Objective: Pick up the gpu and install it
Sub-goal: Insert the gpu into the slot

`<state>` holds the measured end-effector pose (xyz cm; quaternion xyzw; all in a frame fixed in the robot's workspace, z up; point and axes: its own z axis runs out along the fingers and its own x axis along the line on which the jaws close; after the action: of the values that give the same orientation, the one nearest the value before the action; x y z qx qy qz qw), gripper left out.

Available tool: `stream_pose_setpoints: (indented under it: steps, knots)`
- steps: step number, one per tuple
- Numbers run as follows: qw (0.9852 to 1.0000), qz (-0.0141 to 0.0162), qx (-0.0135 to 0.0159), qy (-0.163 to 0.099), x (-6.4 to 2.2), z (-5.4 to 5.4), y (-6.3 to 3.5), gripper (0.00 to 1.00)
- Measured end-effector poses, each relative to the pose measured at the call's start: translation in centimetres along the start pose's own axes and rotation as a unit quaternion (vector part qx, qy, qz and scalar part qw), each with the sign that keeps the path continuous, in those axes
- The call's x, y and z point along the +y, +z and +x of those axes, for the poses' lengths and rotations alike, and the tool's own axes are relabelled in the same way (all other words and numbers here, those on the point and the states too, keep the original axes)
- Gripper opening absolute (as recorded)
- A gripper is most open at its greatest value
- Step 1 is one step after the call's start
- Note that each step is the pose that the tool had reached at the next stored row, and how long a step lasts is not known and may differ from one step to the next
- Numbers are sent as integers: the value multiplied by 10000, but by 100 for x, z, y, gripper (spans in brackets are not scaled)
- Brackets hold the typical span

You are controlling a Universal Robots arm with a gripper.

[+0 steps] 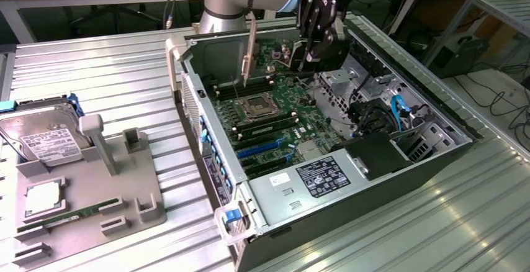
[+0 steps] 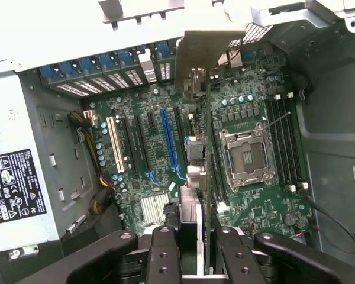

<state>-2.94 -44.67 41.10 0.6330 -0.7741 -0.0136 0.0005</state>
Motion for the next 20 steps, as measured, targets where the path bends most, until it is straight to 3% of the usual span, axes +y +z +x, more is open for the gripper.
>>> stream_pose_setpoints:
  steps: [20]
  knots:
    - [10000,-2,0,-47,19,35,91,28]
